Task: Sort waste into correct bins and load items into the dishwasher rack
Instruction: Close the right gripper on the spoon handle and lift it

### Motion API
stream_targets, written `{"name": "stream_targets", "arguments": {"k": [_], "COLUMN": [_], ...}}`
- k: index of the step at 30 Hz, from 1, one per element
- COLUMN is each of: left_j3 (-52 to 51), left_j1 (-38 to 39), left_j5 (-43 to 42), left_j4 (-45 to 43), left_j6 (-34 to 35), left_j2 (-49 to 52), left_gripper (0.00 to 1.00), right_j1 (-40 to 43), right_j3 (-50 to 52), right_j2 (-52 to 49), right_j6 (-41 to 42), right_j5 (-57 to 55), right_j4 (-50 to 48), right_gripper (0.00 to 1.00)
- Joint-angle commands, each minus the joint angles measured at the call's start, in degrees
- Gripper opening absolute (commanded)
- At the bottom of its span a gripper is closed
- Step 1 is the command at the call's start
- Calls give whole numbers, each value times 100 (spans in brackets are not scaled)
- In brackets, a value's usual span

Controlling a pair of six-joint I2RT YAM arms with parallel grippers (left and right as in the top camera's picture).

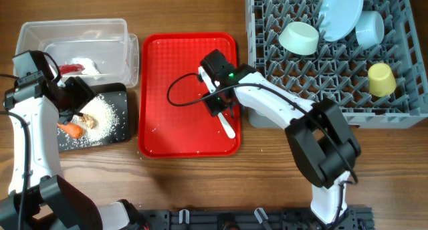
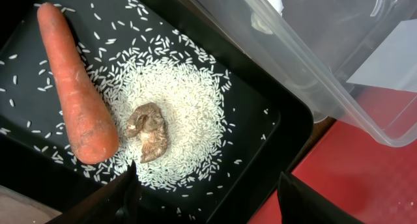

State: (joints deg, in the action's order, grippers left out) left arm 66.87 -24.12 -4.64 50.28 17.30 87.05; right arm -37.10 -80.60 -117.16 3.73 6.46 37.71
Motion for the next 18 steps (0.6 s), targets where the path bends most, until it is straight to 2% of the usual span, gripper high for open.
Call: {"name": "stream_targets", "arguments": {"k": [1, 14, 18], "left_j3": [55, 55, 55], "left_j1": [-15, -15, -15], "left_j5": [-90, -90, -90], "left_j4": [-13, -20, -17], "left_j6": [28, 28, 26], "left_j2": [-24, -24, -24], "left_gripper": [69, 69, 69], "right_j1": [-13, -24, -24], "right_j3": [33, 37, 37], "right_j2": [-181, -476, -533], "right_j6": [-227, -219, -197], "right_j5": [90, -59, -61], "right_j4": [-258, -221, -232], "right_gripper": [54, 54, 44]}}
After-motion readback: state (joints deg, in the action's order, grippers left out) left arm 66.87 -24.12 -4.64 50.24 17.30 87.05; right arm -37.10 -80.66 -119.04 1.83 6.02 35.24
